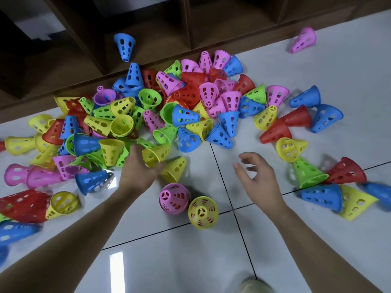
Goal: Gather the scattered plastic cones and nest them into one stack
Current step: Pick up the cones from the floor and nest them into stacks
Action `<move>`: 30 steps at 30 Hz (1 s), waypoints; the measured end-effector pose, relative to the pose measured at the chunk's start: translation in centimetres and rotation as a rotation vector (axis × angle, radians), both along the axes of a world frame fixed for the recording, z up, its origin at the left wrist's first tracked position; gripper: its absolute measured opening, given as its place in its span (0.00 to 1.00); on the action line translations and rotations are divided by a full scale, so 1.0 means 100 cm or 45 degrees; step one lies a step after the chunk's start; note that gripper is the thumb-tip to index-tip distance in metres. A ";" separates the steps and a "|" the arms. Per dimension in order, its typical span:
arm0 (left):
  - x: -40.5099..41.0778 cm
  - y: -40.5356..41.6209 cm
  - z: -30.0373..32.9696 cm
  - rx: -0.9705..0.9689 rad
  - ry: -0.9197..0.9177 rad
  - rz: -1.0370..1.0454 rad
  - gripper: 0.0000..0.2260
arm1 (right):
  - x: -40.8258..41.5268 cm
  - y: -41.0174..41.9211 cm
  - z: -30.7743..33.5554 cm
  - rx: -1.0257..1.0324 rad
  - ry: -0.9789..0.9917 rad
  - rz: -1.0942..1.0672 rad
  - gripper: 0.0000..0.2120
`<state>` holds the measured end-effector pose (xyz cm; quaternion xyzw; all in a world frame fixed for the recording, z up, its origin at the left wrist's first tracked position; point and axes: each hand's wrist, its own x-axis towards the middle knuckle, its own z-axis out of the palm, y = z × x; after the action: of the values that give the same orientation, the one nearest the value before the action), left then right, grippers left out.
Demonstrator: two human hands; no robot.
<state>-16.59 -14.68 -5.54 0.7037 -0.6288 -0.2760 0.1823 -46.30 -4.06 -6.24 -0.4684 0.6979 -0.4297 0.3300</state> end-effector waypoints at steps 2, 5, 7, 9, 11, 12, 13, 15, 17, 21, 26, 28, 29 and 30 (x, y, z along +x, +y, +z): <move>0.004 0.011 -0.004 0.100 0.087 -0.003 0.29 | 0.006 -0.017 -0.006 0.020 -0.011 -0.036 0.14; 0.010 0.020 -0.003 0.285 0.269 0.069 0.29 | 0.015 -0.037 -0.014 0.072 0.055 0.024 0.22; 0.011 0.024 0.004 0.371 0.468 0.139 0.30 | 0.017 -0.049 -0.019 0.090 0.135 0.084 0.26; 0.013 0.027 0.014 0.412 0.656 0.221 0.31 | 0.015 -0.063 -0.021 0.124 0.221 0.100 0.29; 0.015 0.032 0.027 0.411 0.841 0.280 0.32 | 0.012 -0.079 -0.021 0.181 0.278 0.078 0.30; 0.017 0.036 0.034 0.399 0.913 0.287 0.31 | 0.012 -0.087 -0.020 0.212 0.303 0.073 0.31; 0.018 0.040 0.043 0.378 0.967 0.280 0.29 | 0.012 -0.094 -0.019 0.238 0.339 0.075 0.31; 0.018 0.053 0.062 0.354 1.017 0.251 0.28 | 0.016 -0.106 -0.019 0.273 0.460 0.098 0.31; 0.012 0.070 0.078 0.336 1.025 0.214 0.28 | 0.023 -0.114 -0.021 0.302 0.609 0.138 0.31; -0.003 0.105 0.095 0.311 0.961 0.096 0.25 | 0.035 -0.118 -0.026 0.289 0.767 0.172 0.31; -0.013 0.125 0.087 0.254 0.660 -0.096 0.23 | 0.037 -0.109 -0.017 0.334 0.647 0.186 0.31; -0.017 0.126 0.083 0.171 0.499 -0.128 0.23 | 0.035 -0.099 -0.007 0.406 0.573 0.211 0.28; -0.017 0.126 0.081 0.146 0.445 -0.136 0.23 | 0.033 -0.093 -0.002 0.443 0.572 0.243 0.26; -0.017 0.124 0.078 0.133 0.406 -0.153 0.23 | 0.031 -0.087 0.003 0.472 0.585 0.280 0.25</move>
<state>-18.31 -2.24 2.22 0.6208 -0.6174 -0.4269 0.2260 -43.15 -12.73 -5.96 -0.5579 0.7657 -0.1397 0.2880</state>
